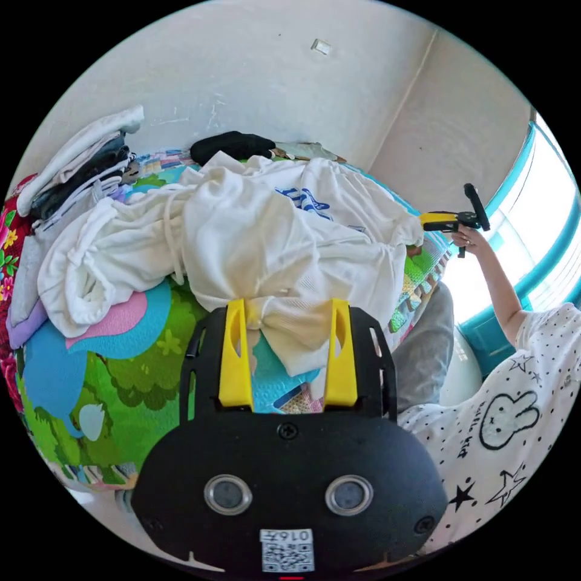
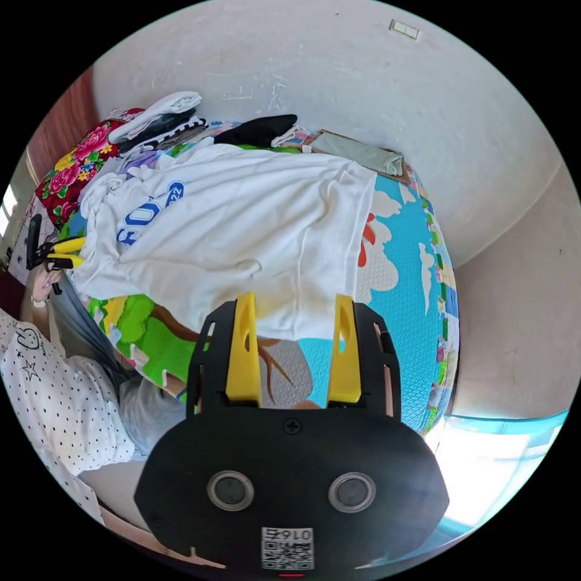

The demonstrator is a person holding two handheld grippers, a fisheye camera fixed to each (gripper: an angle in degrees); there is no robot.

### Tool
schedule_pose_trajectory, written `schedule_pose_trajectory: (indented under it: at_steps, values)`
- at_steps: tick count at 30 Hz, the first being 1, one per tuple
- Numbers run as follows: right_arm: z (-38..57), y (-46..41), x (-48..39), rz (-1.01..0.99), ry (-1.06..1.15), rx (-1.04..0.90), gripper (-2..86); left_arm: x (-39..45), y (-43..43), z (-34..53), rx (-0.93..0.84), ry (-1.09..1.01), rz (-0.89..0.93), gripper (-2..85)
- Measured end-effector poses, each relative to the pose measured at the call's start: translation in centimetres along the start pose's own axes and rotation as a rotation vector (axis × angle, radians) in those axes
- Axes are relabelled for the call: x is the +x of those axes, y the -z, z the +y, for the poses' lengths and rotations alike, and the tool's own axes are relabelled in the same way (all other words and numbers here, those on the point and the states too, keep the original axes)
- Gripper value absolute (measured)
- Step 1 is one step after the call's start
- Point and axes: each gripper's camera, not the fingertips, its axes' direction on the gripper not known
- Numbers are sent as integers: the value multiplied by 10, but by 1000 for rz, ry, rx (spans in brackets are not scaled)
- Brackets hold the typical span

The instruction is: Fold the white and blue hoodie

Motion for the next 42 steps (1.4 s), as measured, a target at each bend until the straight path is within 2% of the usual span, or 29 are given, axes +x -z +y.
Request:
schedule_pose_trajectory:
  at_steps: [4,8,11,16,19,21,23,24,25,28,30,33,36,38,42]
  values:
    - [35,-1,-9,111,-62,63,62,29,15,-13,44,-119,-111,89]
    - [63,25,-36,278,-44,51,43,29,40,-23,13,-129,-160,85]
    - [94,54,-24,199,-119,67,42,15,55,-28,-16,-107,-162,87]
    - [147,66,5,25,-238,-3,48,-22,101,-52,121,19,-247,90]
    - [171,91,1,-2,-314,119,50,-37,119,-97,176,-20,-257,111]
    - [184,113,-13,9,-349,271,48,-43,128,-143,239,-57,-227,134]
    - [203,139,-50,-20,-325,547,50,-42,133,-176,316,-98,-215,139]
    - [205,142,-61,-39,-305,598,52,-41,128,-200,338,-135,-210,137]
    - [203,144,-85,-100,-237,639,60,-42,122,-213,324,-150,-201,136]
    - [176,126,-154,-271,-14,587,101,-56,61,-288,58,-195,-124,140]
    - [156,109,-201,-297,111,533,129,-73,-8,-332,-261,-180,-48,139]
    - [126,84,-272,-322,254,455,152,-83,-70,-353,-492,-171,-10,118]
    - [103,57,-323,-290,314,304,140,-78,-84,-367,-509,-250,-138,65]
    - [98,43,-349,-224,331,217,42,-76,-81,-379,-499,-285,-225,41]
    - [117,62,-369,-316,399,328,21,-102,-72,-413,-472,-269,-359,31]
